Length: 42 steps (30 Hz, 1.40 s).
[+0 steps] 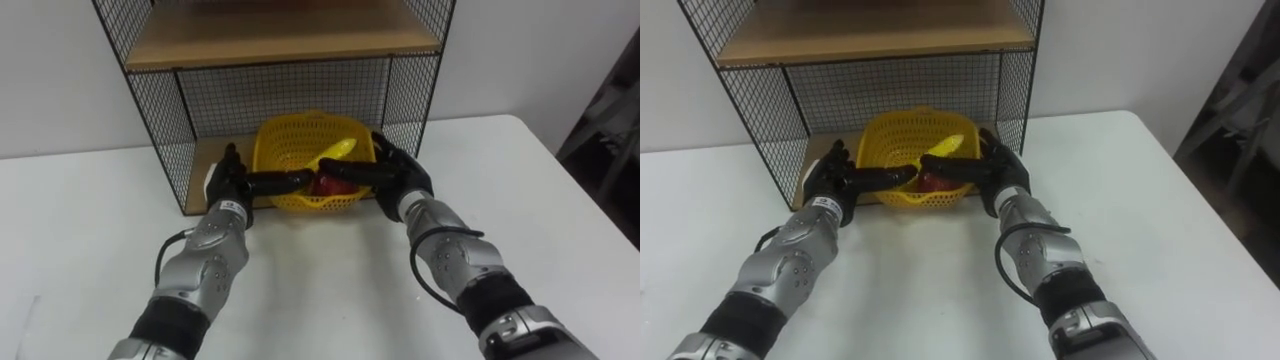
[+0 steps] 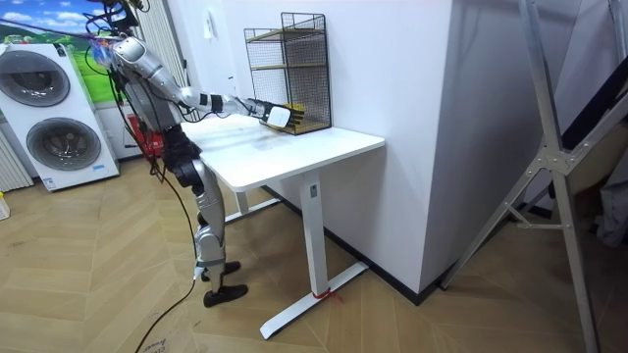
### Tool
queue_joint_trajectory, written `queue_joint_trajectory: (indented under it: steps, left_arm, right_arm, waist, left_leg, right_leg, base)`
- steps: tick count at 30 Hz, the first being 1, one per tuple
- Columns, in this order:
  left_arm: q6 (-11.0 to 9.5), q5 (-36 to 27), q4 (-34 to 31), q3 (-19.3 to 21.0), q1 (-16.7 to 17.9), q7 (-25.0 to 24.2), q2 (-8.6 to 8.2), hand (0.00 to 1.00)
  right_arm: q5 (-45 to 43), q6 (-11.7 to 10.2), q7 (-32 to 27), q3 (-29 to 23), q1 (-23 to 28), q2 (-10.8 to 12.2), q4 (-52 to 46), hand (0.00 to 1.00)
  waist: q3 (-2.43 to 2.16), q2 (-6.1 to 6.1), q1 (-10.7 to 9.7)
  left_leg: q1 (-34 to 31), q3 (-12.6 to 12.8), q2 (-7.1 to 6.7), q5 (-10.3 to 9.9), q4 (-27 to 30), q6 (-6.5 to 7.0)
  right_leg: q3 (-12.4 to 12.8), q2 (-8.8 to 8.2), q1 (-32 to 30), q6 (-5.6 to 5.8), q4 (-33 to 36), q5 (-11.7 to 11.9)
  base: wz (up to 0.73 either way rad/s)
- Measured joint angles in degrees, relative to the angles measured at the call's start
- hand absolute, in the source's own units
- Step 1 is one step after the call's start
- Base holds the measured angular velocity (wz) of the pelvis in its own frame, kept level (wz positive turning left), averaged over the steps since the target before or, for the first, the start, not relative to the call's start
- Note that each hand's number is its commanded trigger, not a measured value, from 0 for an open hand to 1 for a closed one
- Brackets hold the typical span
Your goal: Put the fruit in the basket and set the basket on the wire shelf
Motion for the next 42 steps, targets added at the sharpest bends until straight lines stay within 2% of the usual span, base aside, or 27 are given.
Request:
queue_joint_trajectory:
  steps: [5, 10, 18, 20, 24, 29, 36, 42]
  left_arm:
    - [0.1, -0.04, -0.19, 3.08, 0.0, 1.06, -0.06, 0.0]
    - [0.09, -0.04, -3.22, 3.57, -0.01, 2.04, 0.88, 0.0]
    - [0.09, -0.03, -5.17, 4.54, -0.1, 1.98, 2.72, 0.0]
    - [0.11, 0.01, -6.49, 5.04, -0.09, 2.2, 2.75, 0.0]
    - [0.12, 0.09, -13.44, 5.35, -0.06, 2.4, 2.75, 0.0]
    - [0.12, 0.18, -19.18, 5.41, -0.01, 2.24, 2.78, 0.0]
    - [0.15, 2.42, -20.32, 5.3, 1.69, 0.77, 2.8, 0.0]
    - [0.13, 2.55, -25.99, 4.93, 7.82, -3.18, 2.84, 0.0]
  right_arm:
    - [0.07, 0.01, 0.79, -1.09, 0.0, -0.42, -0.17, 0.0]
    - [0.28, -0.01, 0.99, -2.34, 0.0, -1.68, -1.03, 0.0]
    - [0.32, -0.03, 2.44, -2.33, 0.0, -3.02, -4.67, 0.0]
    - [0.11, -0.03, 2.37, -2.33, 0.01, -3.28, -6.07, 0.0]
    - [-2.49, -0.03, 2.35, -2.49, 0.03, -4.3, -11.47, 0.0]
    - [-9.19, -0.02, 2.25, -3.04, 0.91, -4.32, -17.02, 0.0]
    - [-13.83, 0.2, 1.82, -4.49, 6.32, -4.97, -25.07, 0.0]
    - [-13.44, 0.35, 3.25, -4.47, 13.39, -5.29, -33.29, 0.0]
  waist:
    - [-0.15, 0.09, -0.2]
    - [-0.41, 0.16, 0.11]
    - [-0.47, 0.13, 0.06]
    - [-0.5, 0.07, 0.02]
    - [-0.61, -0.18, 0.04]
    - [-0.73, -0.64, -0.02]
    - [-0.71, -1.21, 0.0]
    - [-0.72, -1.18, 0.18]
  left_leg:
    - [-0.05, -0.05, -0.03, 0.07, 0.0, -0.01]
    - [-0.04, -0.03, -0.03, 0.08, -0.03, -0.01]
    - [0.02, 0.09, 0.02, 0.17, -0.12, -0.05]
    - [0.01, 0.09, 0.01, 0.18, -0.12, -0.05]
    - [0.32, 0.14, 0.01, 0.18, -0.25, -0.05]
    - [1.2, 0.11, 0.01, 0.47, -0.89, -0.23]
    - [0.6, 0.18, 0.06, 0.53, -1.02, -0.32]
    - [0.81, 0.78, 0.24, 0.59, -1.38, -0.34]
  right_leg:
    - [0.04, 0.11, 0.02, -0.02, -0.04, 0.01]
    - [0.12, 0.29, 0.07, -0.04, -0.11, 0.02]
    - [0.36, -0.03, -0.16, -0.07, 0.1, 0.0]
    - [0.32, -0.04, -0.15, -0.07, 0.09, 0.0]
    - [0.39, -0.03, 0.06, -0.07, 0.03, 0.0]
    - [0.47, 0.05, 0.66, -0.21, -0.12, -0.07]
    - [0.32, 0.08, 0.32, -0.38, -0.8, -0.06]
    - [0.84, 0.15, 0.13, -0.5, -0.68, 0.04]
  base:
    - [0.0]
    - [0.0]
    - [0.0]
    - [0.0]
    - [0.0]
    - [0.0]
    - [0.01]
    - [-0.05]
